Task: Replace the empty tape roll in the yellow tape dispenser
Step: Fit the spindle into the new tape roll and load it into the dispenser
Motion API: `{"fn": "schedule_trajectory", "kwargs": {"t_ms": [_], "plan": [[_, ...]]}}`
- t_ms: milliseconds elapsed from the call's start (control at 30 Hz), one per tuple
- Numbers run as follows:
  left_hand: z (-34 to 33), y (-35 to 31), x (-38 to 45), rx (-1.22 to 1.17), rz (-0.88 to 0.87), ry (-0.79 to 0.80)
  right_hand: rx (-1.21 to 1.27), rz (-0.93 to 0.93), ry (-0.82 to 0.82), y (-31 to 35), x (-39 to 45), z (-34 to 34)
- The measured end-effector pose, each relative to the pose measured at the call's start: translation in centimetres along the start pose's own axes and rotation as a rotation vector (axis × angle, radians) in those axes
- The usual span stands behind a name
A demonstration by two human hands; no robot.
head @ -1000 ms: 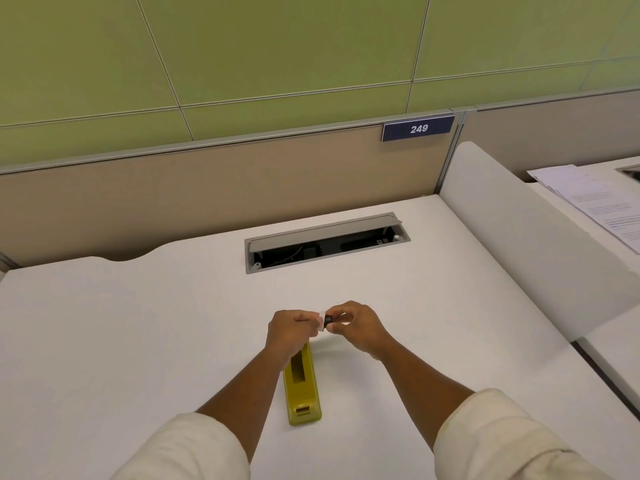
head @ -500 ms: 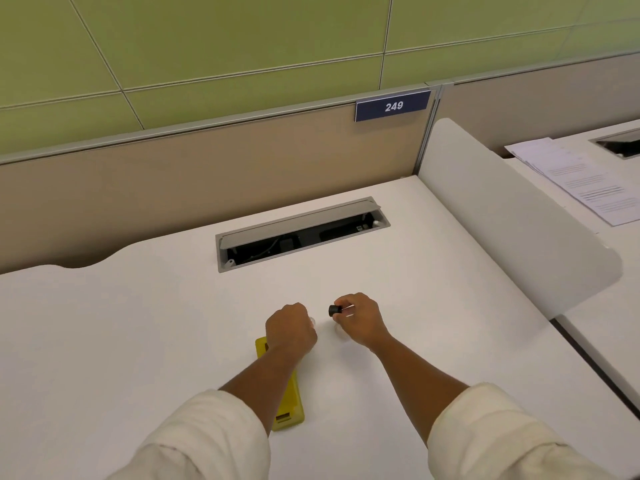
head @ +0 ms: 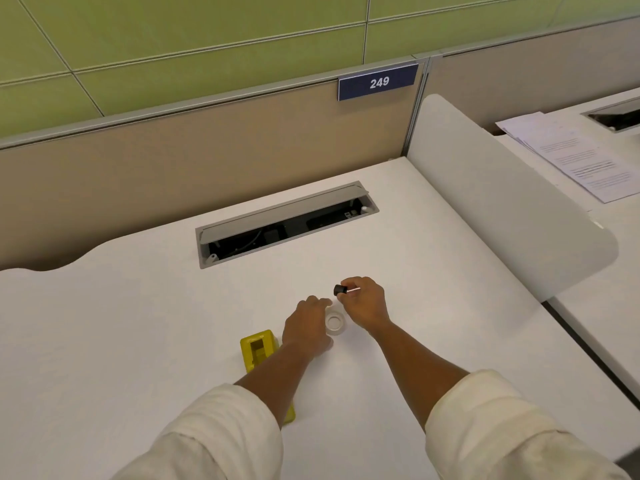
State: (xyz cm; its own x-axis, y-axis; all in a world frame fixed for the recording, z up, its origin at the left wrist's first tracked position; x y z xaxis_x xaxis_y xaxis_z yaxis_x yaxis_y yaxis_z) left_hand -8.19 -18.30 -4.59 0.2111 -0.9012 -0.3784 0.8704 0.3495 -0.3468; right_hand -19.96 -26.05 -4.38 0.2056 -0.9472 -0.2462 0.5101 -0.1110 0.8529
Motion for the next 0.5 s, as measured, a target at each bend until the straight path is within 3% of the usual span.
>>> {"fn": "schedule_trajectory", "kwargs": {"t_ms": [333, 500], "plan": [[-1.9, -1.2, 0.5, -0.068, -0.033, -0.054, 0.035, -0.072, -0.031, -1.6, 0.1, 1.0], [-1.2, -0.8, 0.5, -0.308, 0.055, -0.094, 0.057, -0.073, -0.041, -1.6, -0.2, 1.7]]}}
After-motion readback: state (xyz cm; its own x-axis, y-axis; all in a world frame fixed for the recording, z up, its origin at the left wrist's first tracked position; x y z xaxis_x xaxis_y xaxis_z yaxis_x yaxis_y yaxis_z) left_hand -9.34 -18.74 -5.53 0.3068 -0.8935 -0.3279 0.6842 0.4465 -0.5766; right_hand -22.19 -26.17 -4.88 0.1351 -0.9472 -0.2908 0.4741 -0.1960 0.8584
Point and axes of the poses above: each hand's wrist, its own x-axis towards the middle knuckle, its own z-axis out of the back of the hand, y = z × x, the point moved 3 cm from there along x, towards the middle knuckle, and after that the axes turned 1 degree about x, right-handed, at the moved point
